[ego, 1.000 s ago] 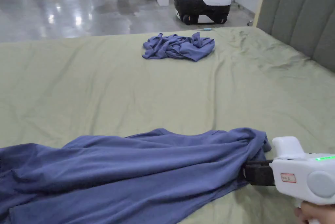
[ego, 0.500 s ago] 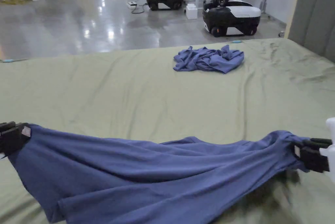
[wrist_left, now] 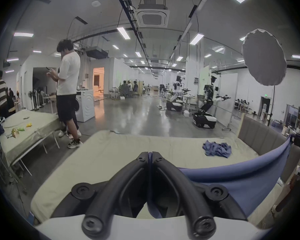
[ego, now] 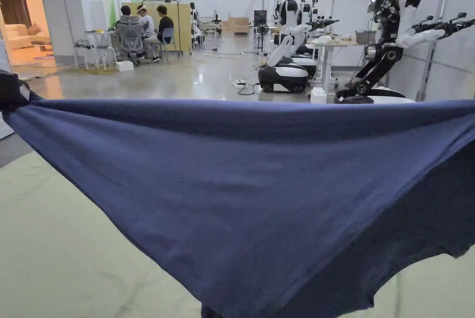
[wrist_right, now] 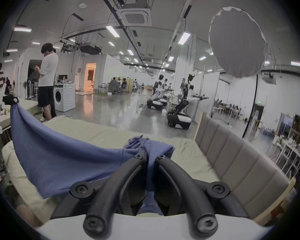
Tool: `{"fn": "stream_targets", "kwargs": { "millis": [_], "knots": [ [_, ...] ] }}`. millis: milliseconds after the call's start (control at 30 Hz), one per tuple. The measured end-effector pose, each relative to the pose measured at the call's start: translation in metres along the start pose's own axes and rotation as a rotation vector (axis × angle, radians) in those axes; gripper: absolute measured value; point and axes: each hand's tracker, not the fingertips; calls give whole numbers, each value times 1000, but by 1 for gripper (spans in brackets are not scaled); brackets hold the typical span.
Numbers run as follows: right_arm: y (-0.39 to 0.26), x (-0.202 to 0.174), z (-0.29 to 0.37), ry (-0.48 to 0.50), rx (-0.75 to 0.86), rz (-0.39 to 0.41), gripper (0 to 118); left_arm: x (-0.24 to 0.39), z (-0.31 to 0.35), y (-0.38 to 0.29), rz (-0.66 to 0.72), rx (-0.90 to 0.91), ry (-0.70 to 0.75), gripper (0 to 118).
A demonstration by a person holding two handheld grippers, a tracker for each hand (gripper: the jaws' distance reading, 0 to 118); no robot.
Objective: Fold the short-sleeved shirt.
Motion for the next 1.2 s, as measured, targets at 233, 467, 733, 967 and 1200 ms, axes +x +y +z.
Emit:
{"fn": "stream_targets", "kwargs": {
  "millis": [233,467,733,967,1200],
  "knots": [
    [87,-26,-71,-162,183,93,6,13,-64,72,25,118,80,1],
    [101,-14,-121,-192,249,70,6,33,-111,93,34,183,100,1],
    [-47,-18,-169,-150,86,88,6,55,-174,-55,-29,-52,16,1],
    [-193,-18,-147,-54,-41,-24,6,66,-152,-213,1,-172,-32,1],
    [-271,-25,-50,-23,-101,-72,6,55,-63,-283,28,-242,-74,1]
  ]
}}
